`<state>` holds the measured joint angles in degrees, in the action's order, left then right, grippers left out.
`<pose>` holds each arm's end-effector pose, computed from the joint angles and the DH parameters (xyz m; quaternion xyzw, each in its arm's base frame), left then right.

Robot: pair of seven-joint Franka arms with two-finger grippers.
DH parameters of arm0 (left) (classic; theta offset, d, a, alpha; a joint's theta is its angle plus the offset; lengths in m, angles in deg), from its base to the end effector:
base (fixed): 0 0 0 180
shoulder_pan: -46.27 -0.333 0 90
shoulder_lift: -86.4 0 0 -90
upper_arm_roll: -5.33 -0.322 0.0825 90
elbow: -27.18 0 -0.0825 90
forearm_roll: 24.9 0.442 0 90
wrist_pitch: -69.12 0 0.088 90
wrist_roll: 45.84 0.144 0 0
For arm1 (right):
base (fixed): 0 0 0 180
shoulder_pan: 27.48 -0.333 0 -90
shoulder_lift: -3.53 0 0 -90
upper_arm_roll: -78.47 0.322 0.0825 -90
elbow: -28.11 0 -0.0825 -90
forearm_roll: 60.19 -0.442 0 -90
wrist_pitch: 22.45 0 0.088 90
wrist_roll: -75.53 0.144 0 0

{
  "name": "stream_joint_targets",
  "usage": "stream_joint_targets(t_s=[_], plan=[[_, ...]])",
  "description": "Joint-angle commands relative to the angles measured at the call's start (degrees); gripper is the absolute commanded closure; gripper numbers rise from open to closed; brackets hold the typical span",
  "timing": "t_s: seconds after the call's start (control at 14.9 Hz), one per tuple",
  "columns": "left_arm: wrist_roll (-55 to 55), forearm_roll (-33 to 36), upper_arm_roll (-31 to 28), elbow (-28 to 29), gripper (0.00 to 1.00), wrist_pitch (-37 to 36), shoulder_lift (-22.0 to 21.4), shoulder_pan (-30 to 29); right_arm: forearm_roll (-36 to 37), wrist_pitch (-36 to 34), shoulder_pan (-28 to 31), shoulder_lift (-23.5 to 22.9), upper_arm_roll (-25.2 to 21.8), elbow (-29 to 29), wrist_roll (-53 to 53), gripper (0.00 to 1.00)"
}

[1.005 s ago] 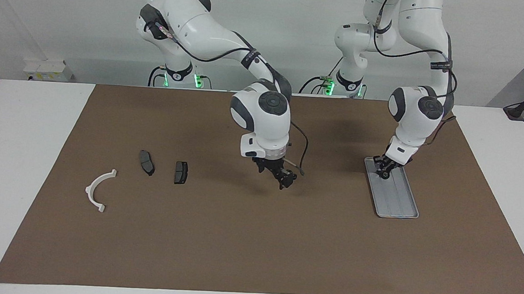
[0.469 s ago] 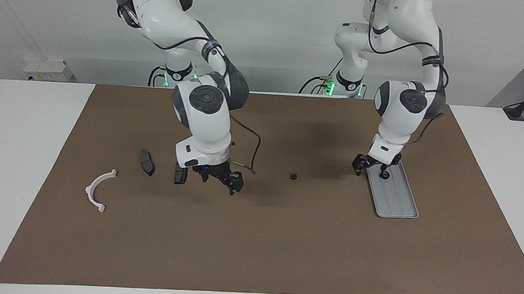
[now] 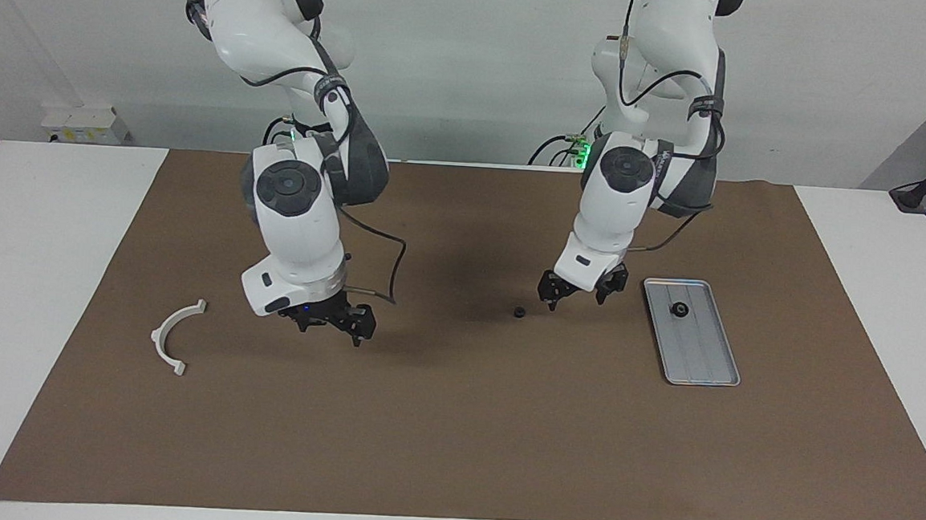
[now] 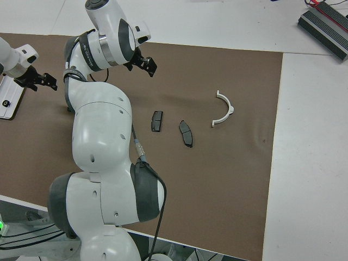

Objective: Pick bearing gear from pile to tray

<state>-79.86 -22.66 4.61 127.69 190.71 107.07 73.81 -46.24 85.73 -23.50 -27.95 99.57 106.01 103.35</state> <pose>0.6265 -0.3139 0.3036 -0.9985 -0.0522 -0.0127 0.0145 0.7527 0.1558 0.3706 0.9964 -0.0817 0.0153 0.0170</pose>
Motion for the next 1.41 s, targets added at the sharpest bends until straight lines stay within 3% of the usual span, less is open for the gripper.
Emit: stream_joint_targets(t_s=[0.0, 0.27, 0.47, 0.67, 0.8, 1.01, 1.34], plan=[[-2.6, 1.0, -0.8, -2.6, 0.0, 1.3, 3.6, 1.6, 0.3, -0.5, 4.4, 1.2, 0.8, 1.5, -9.4, 0.0], [-6.7, 0.4, -0.6, -0.9, 0.0, 4.0, 3.8, 4.0, 0.3, -1.2, 7.4, 2.8, -0.5, 1.5, -21.6, 0.0], [-8.1, 0.3, -0.5, 0.4, 0.0, 5.1, 3.7, 5.1, 0.1, -1.2, 3.5, 4.8, -7.0, 2.1, -27.2, 0.0], [-8.1, 0.3, -0.5, 5.9, 0.0, 10.5, 2.7, 5.2, -4.3, -1.2, 0.8, 8.3, -12.3, 4.3, -30.4, 0.0], [-8.1, 0.3, -0.5, 7.9, 0.0, 11.6, 2.0, 5.1, -7.6, -1.3, -1.1, 12.5, -15.5, 7.3, -32.4, 0.0], [-8.3, 0.3, -0.5, 8.6, 0.0, 11.5, 1.7, 5.2, -8.5, -4.8, -1.1, 22.3, -16.2, 13.1, -32.3, 0.0], [-9.8, 0.3, -0.5, 8.6, 0.01, 10.5, 1.5, 6.6, -10.5, -17.0, -1.2, 31.5, -16.3, 13.2, -31.4, 0.0]])
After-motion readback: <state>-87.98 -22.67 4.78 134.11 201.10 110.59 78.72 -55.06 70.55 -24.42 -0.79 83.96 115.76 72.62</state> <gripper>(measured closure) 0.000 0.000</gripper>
